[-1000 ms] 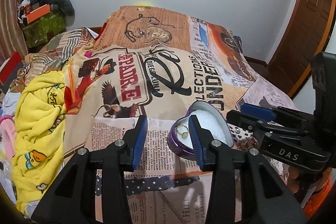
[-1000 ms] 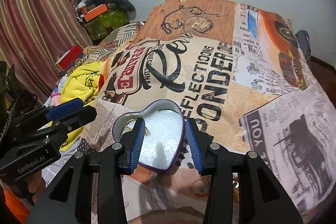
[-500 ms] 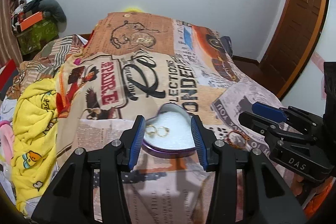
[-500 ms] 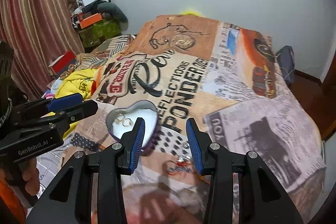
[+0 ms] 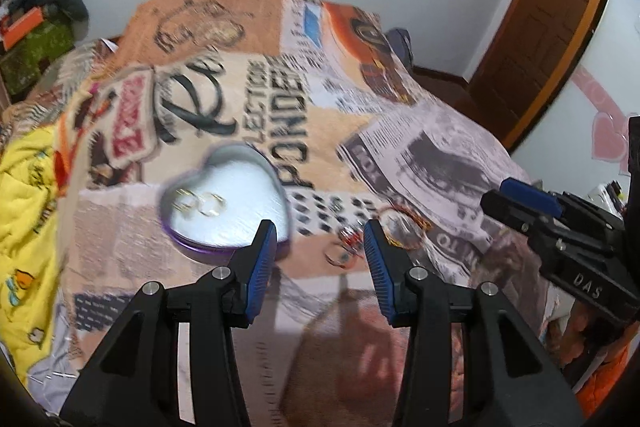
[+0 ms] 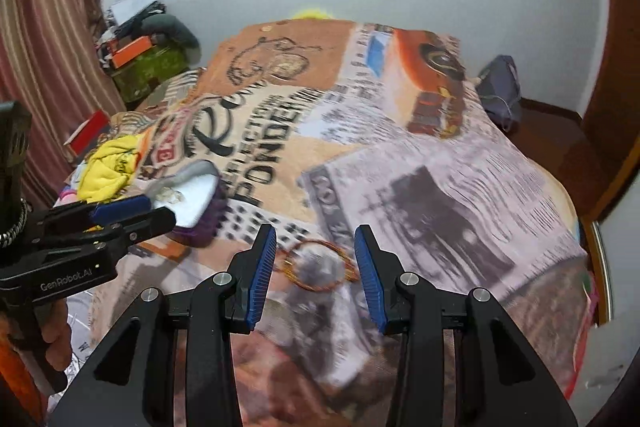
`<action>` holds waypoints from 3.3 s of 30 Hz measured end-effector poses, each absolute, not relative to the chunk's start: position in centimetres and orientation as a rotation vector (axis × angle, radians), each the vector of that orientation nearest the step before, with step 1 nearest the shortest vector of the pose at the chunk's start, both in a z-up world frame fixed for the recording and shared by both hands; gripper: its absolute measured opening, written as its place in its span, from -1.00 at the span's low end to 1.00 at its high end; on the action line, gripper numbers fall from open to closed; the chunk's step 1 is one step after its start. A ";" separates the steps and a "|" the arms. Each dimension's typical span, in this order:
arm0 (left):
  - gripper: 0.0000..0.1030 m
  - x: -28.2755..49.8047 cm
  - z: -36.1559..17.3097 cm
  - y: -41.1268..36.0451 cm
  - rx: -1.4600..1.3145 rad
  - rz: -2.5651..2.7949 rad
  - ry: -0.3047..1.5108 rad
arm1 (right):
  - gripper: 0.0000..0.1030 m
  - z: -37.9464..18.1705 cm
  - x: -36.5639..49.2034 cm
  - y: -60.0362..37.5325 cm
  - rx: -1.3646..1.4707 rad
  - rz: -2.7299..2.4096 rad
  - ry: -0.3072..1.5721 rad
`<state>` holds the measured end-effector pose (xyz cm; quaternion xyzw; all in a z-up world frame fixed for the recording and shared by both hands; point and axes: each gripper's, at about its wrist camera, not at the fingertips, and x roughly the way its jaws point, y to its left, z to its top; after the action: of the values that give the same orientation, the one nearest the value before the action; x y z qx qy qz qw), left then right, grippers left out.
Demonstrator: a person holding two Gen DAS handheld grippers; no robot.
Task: Organize jewelry
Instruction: 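Move both open tools back toward the loose jewelry, then grasp the orange braided bracelet with the right tool while the left grasps a ring, then release the bracelet and ring into the heart tin with both tools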
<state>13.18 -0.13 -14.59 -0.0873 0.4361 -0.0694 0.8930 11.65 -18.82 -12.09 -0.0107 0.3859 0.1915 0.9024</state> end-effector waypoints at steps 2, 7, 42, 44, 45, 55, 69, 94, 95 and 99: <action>-0.14 13.6 -15.7 -0.8 -0.191 -0.167 0.947 | -0.28 -12.6 11.8 -19.8 -0.015 0.375 0.815; -0.14 14.1 -18.1 -2.3 -0.166 -0.203 1.017 | -0.28 -14.2 11.6 -21.6 -0.011 0.345 0.865; -0.61 16.0 -21.1 -2.7 -0.129 -0.227 0.989 | -0.03 -19.7 14.8 -16.9 -0.012 0.534 1.032; -0.61 15.9 -20.9 -2.5 -0.125 -0.214 0.983 | -0.04 -19.8 15.0 -16.9 -0.013 0.538 1.028; -0.61 15.8 -20.7 -2.3 -0.123 -0.209 0.981 | -0.13 -19.7 15.0 -16.9 -0.014 0.536 1.023; -0.61 14.3 -18.4 -1.2 -0.122 -0.193 0.927 | -0.77 -19.4 14.8 -16.8 -0.015 0.550 1.001; -0.61 12.6 -13.8 0.0 -0.111 -0.149 0.810 | -0.81 -15.5 13.4 -17.2 -0.001 0.534 0.900; -0.61 10.4 -9.9 5.8 -0.115 -0.045 0.680 | -0.80 -7.8 12.7 -10.9 0.025 0.666 0.673; -0.61 10.4 -10.2 6.2 -0.121 -0.042 0.688 | -0.80 -7.9 12.8 -10.4 0.022 0.672 0.677; -0.61 10.8 -11.6 7.3 -0.141 -0.036 0.728 | -0.80 -8.8 13.1 -8.9 0.015 0.697 0.701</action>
<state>10.81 7.26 -11.63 -0.0687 0.3559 -0.0175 0.9318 13.08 -8.92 -8.84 0.0071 0.3365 0.3345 0.8802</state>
